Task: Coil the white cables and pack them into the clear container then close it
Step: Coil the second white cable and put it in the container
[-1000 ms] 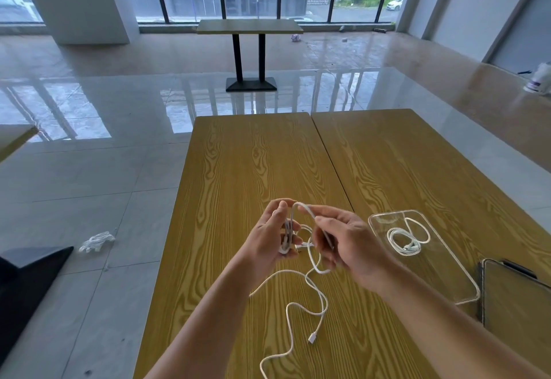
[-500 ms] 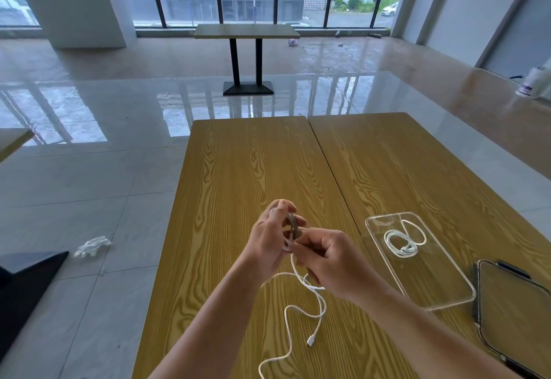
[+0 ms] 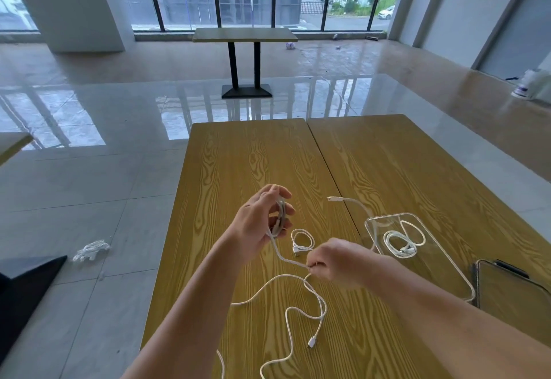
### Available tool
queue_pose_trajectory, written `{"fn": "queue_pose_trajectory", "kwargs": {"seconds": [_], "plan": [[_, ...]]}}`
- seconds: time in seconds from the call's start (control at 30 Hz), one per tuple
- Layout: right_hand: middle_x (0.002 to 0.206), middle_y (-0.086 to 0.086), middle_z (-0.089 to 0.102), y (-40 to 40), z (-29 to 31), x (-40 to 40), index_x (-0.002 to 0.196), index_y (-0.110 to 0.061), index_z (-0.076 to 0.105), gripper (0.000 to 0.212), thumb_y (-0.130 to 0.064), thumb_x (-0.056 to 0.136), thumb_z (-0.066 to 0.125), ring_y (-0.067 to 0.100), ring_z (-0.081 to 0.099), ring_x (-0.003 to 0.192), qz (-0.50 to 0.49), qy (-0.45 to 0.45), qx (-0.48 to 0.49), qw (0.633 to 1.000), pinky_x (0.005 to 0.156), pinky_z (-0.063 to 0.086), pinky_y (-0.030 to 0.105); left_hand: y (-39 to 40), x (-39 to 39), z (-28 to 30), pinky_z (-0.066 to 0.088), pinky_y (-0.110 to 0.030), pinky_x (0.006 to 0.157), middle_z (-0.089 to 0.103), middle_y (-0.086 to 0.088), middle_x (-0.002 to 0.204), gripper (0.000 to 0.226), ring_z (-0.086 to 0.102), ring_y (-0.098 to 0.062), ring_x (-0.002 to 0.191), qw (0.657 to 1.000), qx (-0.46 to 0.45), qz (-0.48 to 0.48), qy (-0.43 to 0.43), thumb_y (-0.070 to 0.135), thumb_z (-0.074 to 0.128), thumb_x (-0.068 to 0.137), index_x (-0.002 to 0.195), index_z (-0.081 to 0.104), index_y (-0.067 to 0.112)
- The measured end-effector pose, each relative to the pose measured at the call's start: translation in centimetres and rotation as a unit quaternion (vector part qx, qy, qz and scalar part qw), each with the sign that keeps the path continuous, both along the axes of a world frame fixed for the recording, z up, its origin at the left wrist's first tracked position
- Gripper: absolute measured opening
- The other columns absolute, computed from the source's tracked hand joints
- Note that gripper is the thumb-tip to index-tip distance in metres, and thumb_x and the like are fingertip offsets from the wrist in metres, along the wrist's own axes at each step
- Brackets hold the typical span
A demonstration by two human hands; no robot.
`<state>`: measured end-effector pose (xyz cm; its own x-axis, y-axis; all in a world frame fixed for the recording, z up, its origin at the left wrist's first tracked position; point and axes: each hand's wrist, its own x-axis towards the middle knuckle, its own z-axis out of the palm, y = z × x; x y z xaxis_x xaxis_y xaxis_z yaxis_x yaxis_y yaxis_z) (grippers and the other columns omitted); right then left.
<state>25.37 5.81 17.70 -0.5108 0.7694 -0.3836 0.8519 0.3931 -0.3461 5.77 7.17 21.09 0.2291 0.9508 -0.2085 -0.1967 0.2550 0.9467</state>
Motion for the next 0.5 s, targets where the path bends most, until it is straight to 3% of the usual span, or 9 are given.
{"fn": "queue_pose_trajectory", "kwargs": {"seconds": [0.1, 0.2, 0.27, 0.33, 0.5], "plan": [[0.063, -0.006, 0.055, 0.9, -1.2, 0.6, 0.065, -0.028, 0.054, 0.036, -0.019, 0.100, 0.054, 0.008, 0.048, 0.052, -0.062, 0.042, 0.047, 0.996, 0.050, 0.037, 0.020, -0.1, 0.3, -0.4, 0.049, -0.033, 0.067, 0.064, -0.006, 0.082, 0.030, 0.060, -0.019, 0.074, 0.998, 0.022, -0.014, 0.065, 0.029, 0.036, 0.107, 0.096, 0.061, 0.015], [0.067, -0.002, 0.065, 1.6, -1.6, 1.1, 0.080, -0.014, 0.069, 0.023, -0.017, 0.098, 0.056, 0.012, 0.061, 0.057, -0.121, 0.082, 0.092, 0.985, 0.052, 0.051, 0.024, -0.1, 0.4, -1.2, 0.051, -0.034, 0.077, 0.062, -0.003, 0.081, 0.028, 0.061, -0.019, 0.084, 0.993, 0.031, -0.009, 0.116, 0.027, 0.037, 0.107, 0.093, 0.060, 0.017], [0.068, -0.007, 0.065, 1.7, -1.2, 1.1, 0.082, -0.016, 0.070, 0.019, -0.018, 0.097, 0.058, 0.008, 0.063, 0.061, -0.176, 0.128, 0.099, 0.971, 0.057, 0.054, 0.020, -0.1, 0.5, -1.8, 0.051, -0.032, 0.077, 0.061, -0.003, 0.080, 0.027, 0.060, -0.018, 0.085, 0.990, 0.027, -0.007, 0.137, 0.025, 0.038, 0.107, 0.091, 0.059, 0.017], [0.066, -0.009, 0.065, 1.7, -0.5, 0.9, 0.080, -0.020, 0.069, 0.018, -0.023, 0.096, 0.061, 0.000, 0.059, 0.055, -0.233, 0.187, 0.093, 0.950, 0.051, 0.047, 0.013, 0.0, 0.7, -2.4, 0.051, -0.035, 0.079, 0.061, -0.003, 0.082, 0.027, 0.062, -0.017, 0.082, 0.989, 0.019, -0.010, 0.148, 0.025, 0.039, 0.106, 0.089, 0.058, 0.016], [0.064, -0.005, 0.067, 0.7, 0.9, -0.8, 0.084, -0.017, 0.071, 0.015, -0.025, 0.095, 0.065, 0.008, 0.061, 0.055, -0.294, 0.309, 0.057, 0.903, 0.059, 0.058, 0.034, -0.2, 1.4, -3.3, 0.052, -0.036, 0.077, 0.064, -0.004, 0.095, 0.025, 0.064, -0.018, 0.087, 0.983, 0.018, -0.022, 0.181, 0.028, 0.041, 0.105, 0.090, 0.058, 0.017]]}}
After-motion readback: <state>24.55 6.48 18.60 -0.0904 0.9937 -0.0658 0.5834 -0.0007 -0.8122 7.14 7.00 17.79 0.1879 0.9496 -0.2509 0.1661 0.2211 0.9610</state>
